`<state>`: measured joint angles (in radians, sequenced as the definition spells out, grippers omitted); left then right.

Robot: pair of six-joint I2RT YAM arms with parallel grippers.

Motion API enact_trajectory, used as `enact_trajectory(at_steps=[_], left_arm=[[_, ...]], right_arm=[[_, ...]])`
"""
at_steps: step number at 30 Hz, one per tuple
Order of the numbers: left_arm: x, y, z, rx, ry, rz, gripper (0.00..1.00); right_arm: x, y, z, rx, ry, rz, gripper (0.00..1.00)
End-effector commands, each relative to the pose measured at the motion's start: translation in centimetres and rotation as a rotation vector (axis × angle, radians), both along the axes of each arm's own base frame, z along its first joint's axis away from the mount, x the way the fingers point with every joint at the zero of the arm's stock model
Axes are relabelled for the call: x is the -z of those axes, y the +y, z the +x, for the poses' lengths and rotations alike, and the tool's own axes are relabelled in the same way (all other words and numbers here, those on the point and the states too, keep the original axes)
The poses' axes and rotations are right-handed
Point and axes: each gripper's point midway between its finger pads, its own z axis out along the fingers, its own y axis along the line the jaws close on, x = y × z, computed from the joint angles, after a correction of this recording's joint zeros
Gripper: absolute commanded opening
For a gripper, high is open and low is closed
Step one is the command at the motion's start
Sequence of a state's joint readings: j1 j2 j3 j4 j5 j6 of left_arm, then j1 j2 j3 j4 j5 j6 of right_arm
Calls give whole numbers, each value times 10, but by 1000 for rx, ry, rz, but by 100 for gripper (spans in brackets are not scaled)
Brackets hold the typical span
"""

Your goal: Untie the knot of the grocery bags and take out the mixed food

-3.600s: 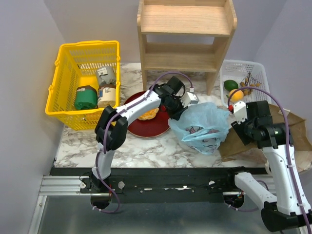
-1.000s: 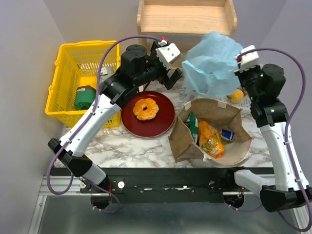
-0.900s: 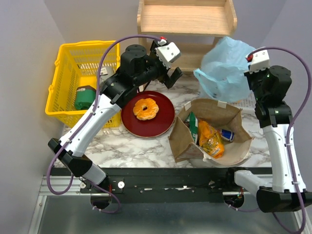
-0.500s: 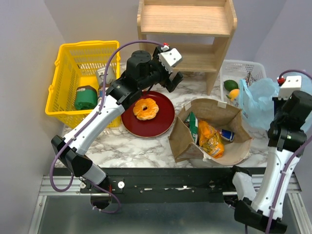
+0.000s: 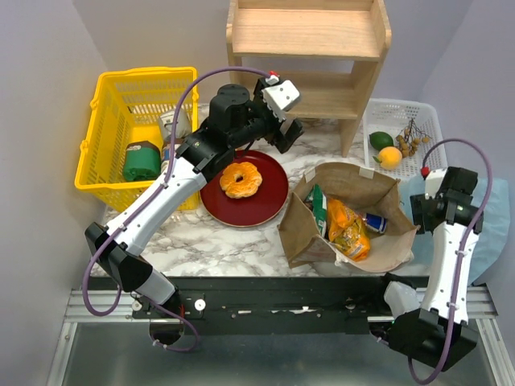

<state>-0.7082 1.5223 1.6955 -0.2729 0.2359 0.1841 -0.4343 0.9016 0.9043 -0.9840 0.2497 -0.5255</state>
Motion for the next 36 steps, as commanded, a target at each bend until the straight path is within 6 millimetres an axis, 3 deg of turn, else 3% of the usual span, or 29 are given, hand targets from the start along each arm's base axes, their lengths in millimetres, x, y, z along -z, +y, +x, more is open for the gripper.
enact_trajectory(at_steps=[1, 3, 5, 6, 10, 11, 12, 15, 16, 19, 21, 24, 26, 27, 28, 30, 32, 34, 35, 36], left_arm=[[7, 1, -13, 49, 6, 32, 98], [21, 0, -17, 72, 37, 61, 99], [34, -5, -21, 102, 92, 93, 99], [39, -7, -23, 116, 116, 98, 98], [55, -23, -43, 256, 182, 119, 98], [58, -27, -49, 285, 198, 122, 98], [61, -30, -54, 313, 208, 125, 99], [76, -40, -64, 371, 252, 166, 98], [89, -45, -64, 383, 281, 199, 98], [103, -50, -70, 428, 353, 247, 98], [105, -52, -75, 453, 383, 249, 98], [114, -59, -75, 445, 398, 253, 98], [127, -63, -69, 411, 409, 283, 98], [131, -66, -69, 405, 405, 294, 98], [139, -69, -65, 388, 412, 309, 98], [146, -70, -62, 370, 409, 336, 98], [160, -74, -61, 366, 408, 384, 98], [169, -75, -57, 339, 406, 409, 98], [170, -74, -58, 344, 405, 416, 96], [172, -74, -57, 342, 402, 421, 91]], right_arm=[[-65, 30, 43, -97, -290, 136, 81], [-102, 49, 59, -207, -419, 182, 86], [-124, 63, 64, -256, -489, 220, 91], [-147, 77, 67, -326, -551, 250, 96], [-187, 115, 64, -504, -676, 309, 100], [-192, 126, 61, -572, -693, 321, 100], [-198, 153, 55, -713, -718, 389, 99], [-195, 192, 30, -967, -720, 421, 97], [-189, 197, 24, -1010, -705, 421, 97], [-165, 216, 1, -1150, -637, 446, 92], [-151, 217, -5, -1179, -588, 460, 88], [-134, 201, 6, -1082, -515, 482, 78], [-141, 180, 32, -906, -569, 469, 75], [-137, 153, 46, -735, -563, 418, 75], [-149, 142, 61, -616, -631, 436, 76], [-158, 131, 72, -547, -639, 418, 75], [-167, 120, 95, -433, -652, 394, 75], [-161, 130, 114, -461, -566, 317, 76], [-177, 139, 117, -515, -604, 319, 76], [-187, 164, 116, -634, -635, 400, 74]])
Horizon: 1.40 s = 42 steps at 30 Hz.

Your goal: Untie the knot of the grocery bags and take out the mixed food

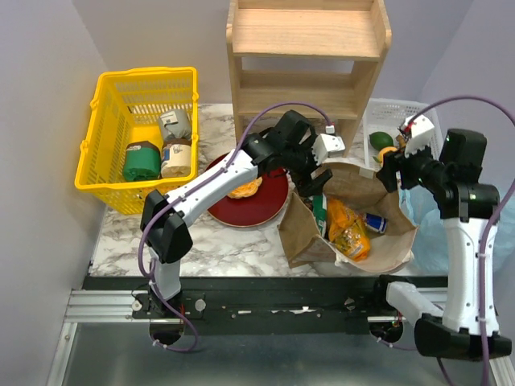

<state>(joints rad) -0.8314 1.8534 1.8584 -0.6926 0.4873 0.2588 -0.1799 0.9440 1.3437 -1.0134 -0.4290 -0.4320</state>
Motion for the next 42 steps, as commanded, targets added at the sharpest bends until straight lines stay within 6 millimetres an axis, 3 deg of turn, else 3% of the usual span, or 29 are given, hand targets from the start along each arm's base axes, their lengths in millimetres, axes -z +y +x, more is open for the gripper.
enact_trajectory(at_steps=[1, 2, 3, 4, 5, 6, 7, 9, 14, 16, 19, 21, 23, 28, 29, 31, 33, 34, 36, 38, 39, 42], left_arm=[[8, 5, 5, -21, -40, 62, 89], [13, 8, 4, -12, -47, 84, 86], [14, 9, 4, -5, -51, 95, 72], [22, 11, 4, 2, -44, 118, 61], [22, 14, 0, 15, -33, 146, 49], [25, 16, -1, 26, -27, 168, 25], [35, 16, 1, 26, 0, 199, 14], [32, 20, -3, 24, 40, 229, 0], [28, 20, -18, 31, 87, 185, 0], [24, 20, -22, 38, 102, 173, 0], [20, 22, -24, 45, 91, 169, 0], [21, 23, -23, 42, 92, 173, 0], [22, 24, -23, 39, 96, 179, 0], [23, 29, -27, 37, 101, 186, 0], [25, 29, -27, 36, 102, 189, 0], [27, 30, -28, 32, 103, 191, 0], [28, 30, -26, 22, 101, 192, 0], [29, 30, -25, 21, 97, 196, 0], [27, 31, -20, 10, 75, 200, 0], [23, 29, -11, 2, 32, 198, 0], [19, 28, -7, -4, 13, 196, 25], [0, 27, 10, -51, -47, 156, 62]], right_arm=[[-48, 25, 22, -71, -150, 19, 73], [-51, 42, 14, -177, -156, 27, 72], [-47, 68, 1, -321, -146, 47, 70], [-35, 80, -10, -410, -119, 15, 70], [-26, 87, -19, -468, -109, -6, 70], [1, 95, -32, -525, -61, -40, 66], [13, 95, -39, -561, -57, -89, 64], [43, 98, -59, -634, -39, -145, 61], [80, 100, -59, -622, -9, -222, 63], [100, 101, -57, -627, 30, -245, 68], [114, 98, -44, -629, -3, -317, 80], [139, 97, -43, -676, 33, -369, 86], [152, 97, -29, -678, 20, -414, 88], [161, 101, -1, -634, -28, -443, 87], [161, 102, 0, -630, -34, -439, 83], [157, 102, 2, -608, -40, -423, 63], [148, 102, 0, -596, -52, -410, 41], [133, 102, -6, -602, -65, -391, 22], [114, 102, -18, -621, -73, -376, 7], [86, 97, -31, -589, -106, -339, 2], [77, 95, -35, -574, -126, -327, 1], [44, 84, -46, -483, -194, -283, 0]])
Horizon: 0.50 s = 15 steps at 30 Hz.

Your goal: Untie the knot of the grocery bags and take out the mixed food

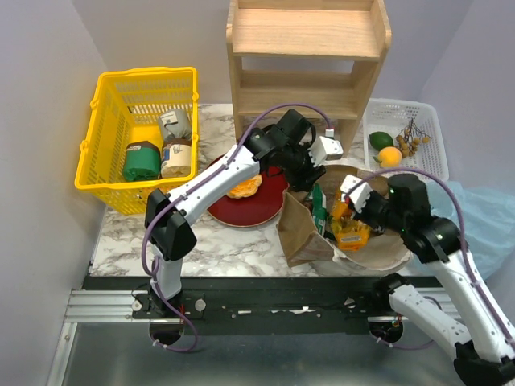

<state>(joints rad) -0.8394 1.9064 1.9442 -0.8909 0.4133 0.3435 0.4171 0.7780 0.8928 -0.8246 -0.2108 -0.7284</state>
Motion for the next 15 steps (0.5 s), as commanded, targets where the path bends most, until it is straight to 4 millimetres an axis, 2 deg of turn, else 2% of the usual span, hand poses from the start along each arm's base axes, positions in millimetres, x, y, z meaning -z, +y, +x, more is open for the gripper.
enact_trajectory(at_steps=[1, 2, 3, 4, 5, 6, 7, 9, 10, 11, 13, 15], left_arm=[[-37, 11, 19, -88, -91, -33, 68], [-46, 12, 26, -112, -126, -60, 72], [-54, 14, 28, -130, -156, -77, 84], [-76, 23, 26, -153, -211, -112, 92], [-76, 25, 26, -150, -237, -133, 98], [-85, 28, 23, -135, -270, -157, 99], [-109, 35, 15, -133, -312, -212, 99], [-121, 35, 6, -108, -339, -287, 99], [-140, 38, -3, -110, -352, -346, 99], [-157, 36, -4, -114, -375, -413, 99], [-175, 35, -13, -129, -347, -494, 99], [-193, 29, -19, -99, -356, -561, 99]], right_arm=[[-71, -12, -16, 124, -131, 150, 0], [-88, -13, -18, 141, -150, 181, 0], [-99, -15, -19, 168, -158, 211, 1], [-107, -18, -19, 225, -151, 260, 0], [-117, -18, -18, 246, -157, 287, 0], [-136, -18, -16, 259, -184, 319, 1], [-147, -19, -12, 297, -197, 359, 0], [-166, -19, 2, 352, -221, 411, 0], [-189, -20, 9, 389, -262, 480, 0], [-197, -20, 15, 415, -272, 513, 0], [-218, -20, 35, 491, -284, 602, 0], [-229, -18, 48, 528, -276, 660, 0]])
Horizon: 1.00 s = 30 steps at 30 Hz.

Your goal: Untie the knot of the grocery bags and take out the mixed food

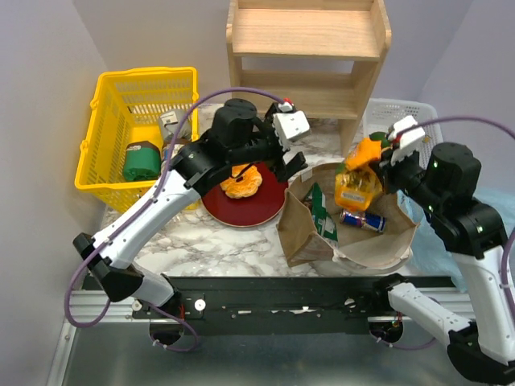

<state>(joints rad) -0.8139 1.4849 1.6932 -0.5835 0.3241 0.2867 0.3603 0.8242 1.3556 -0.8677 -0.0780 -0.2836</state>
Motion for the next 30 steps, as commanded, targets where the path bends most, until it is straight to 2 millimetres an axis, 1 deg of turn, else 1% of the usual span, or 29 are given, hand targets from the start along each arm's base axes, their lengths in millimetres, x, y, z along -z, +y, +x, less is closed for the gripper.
enact_trajectory(at_steps=[1, 2, 3, 4, 5, 6, 7, 8, 9, 10, 11, 12, 13, 14, 15, 16, 17, 18, 19, 21, 22, 23, 24, 25, 27, 29, 30], left_arm=[[-61, -22, -13, 70, -64, -228, 99], [-66, -24, -15, 75, -66, -243, 99], [-72, -27, -17, 81, -74, -256, 99], [-71, -29, -17, 77, -76, -258, 99], [-74, -34, -21, 81, -88, -270, 99], [-71, -37, -21, 72, -90, -265, 99], [-68, -39, -14, 26, -102, -254, 99], [-69, -45, -16, 7, -118, -260, 99], [-68, -48, -11, -53, -132, -265, 99], [-69, -38, 13, -231, -168, -267, 99], [-70, -43, 17, -251, -179, -284, 99], [-77, -47, 17, -264, -200, -289, 99], [-70, -54, 24, -292, -200, -275, 99], [-70, -57, 28, -309, -204, -278, 99], [-77, -60, 28, -313, -215, -290, 99], [-70, -66, 33, -322, -223, -277, 99], [-67, -70, 35, -323, -229, -269, 99], [-69, -72, 36, -324, -241, -266, 99], [-60, -80, 36, -320, -246, -242, 99], [-52, -81, 42, -349, -254, -216, 99], [-43, -83, 47, -373, -257, -193, 99], [-42, -81, 53, -403, -271, -188, 99], [-37, -73, 63, -474, -286, -167, 99], [-30, -71, 70, -509, -299, -146, 99], [-32, -60, 85, -585, -319, -147, 96], [-36, -48, 100, -617, -326, -167, 90], [-35, -44, 104, -621, -316, -172, 80]], right_arm=[[-67, 0, 49, 193, -118, 278, 0], [-85, -1, 52, 208, -145, 317, 1], [-92, 0, 57, 223, -139, 355, 0], [-98, 5, 62, 225, -125, 394, 0], [-114, 6, 67, 229, -141, 421, 0], [-119, 7, 72, 241, -139, 435, 0], [-126, 6, 74, 256, -148, 458, 0], [-129, 8, 78, 254, -147, 467, 0], [-137, 8, 77, 246, -163, 482, 0], [-143, 15, 75, 209, -172, 505, 0], [-143, 18, 75, 195, -172, 516, 0], [-137, 19, 75, 195, -161, 527, 0], [-135, 21, 76, 198, -149, 553, 0], [-131, 26, 75, 176, -130, 559, 1], [-129, 26, 73, 177, -123, 567, 0], [-121, 27, 76, 187, -102, 578, 0], [-120, 27, 76, 191, -100, 585, 1], [-119, 27, 76, 196, -96, 591, 0], [-120, 25, 76, 201, -101, 599, 0], [-123, 27, 75, 193, -106, 613, 0], [-127, 32, 71, 149, -113, 617, 0], [-126, 34, 70, 135, -110, 618, 0], [-127, 36, 68, 122, -109, 623, 0], [-126, 39, 65, 101, -99, 627, 0], [-122, 39, 60, 97, -90, 628, 0], [-118, 41, 54, 74, -75, 629, 0], [-112, 40, 54, 77, -61, 625, 0]])
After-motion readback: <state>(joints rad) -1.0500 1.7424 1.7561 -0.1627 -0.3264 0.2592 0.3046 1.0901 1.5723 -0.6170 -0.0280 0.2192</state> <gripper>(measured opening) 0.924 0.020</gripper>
